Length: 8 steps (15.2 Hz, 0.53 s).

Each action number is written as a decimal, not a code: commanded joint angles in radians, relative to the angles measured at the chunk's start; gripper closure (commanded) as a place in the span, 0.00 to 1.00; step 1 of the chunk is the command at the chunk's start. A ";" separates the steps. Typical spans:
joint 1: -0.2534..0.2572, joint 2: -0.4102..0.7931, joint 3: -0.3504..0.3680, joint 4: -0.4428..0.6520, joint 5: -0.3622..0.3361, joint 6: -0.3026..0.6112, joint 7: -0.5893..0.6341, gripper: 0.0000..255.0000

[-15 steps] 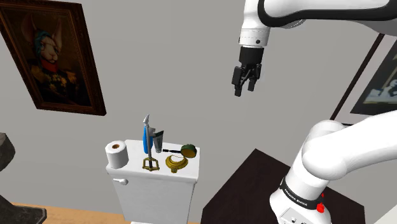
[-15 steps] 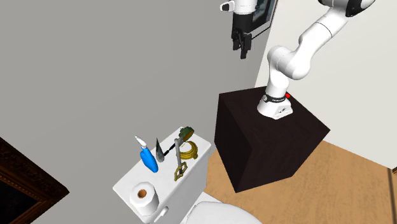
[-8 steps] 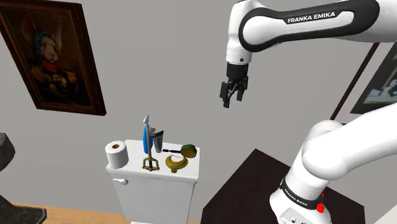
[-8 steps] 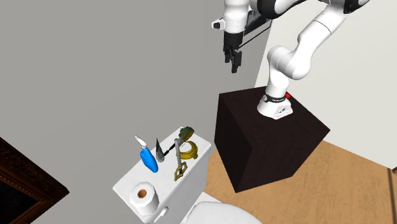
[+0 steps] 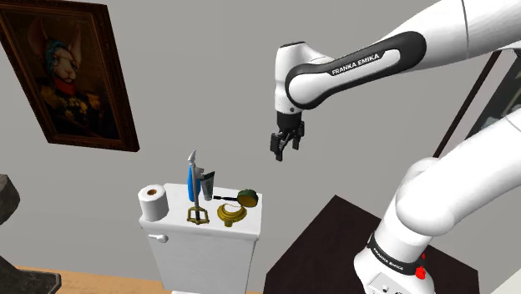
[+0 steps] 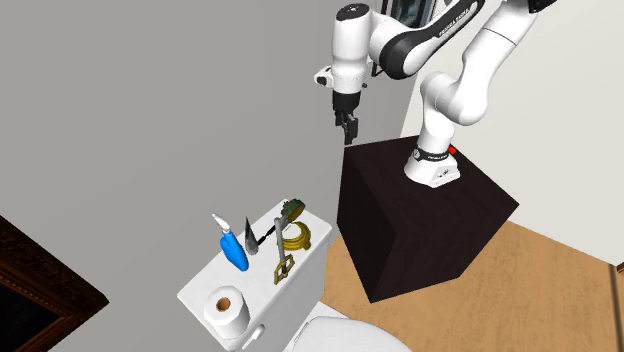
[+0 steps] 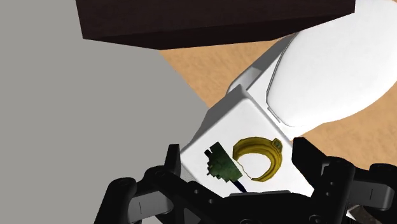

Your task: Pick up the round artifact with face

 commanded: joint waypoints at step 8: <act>-0.038 0.348 0.056 0.048 -0.161 0.287 0.125 0.00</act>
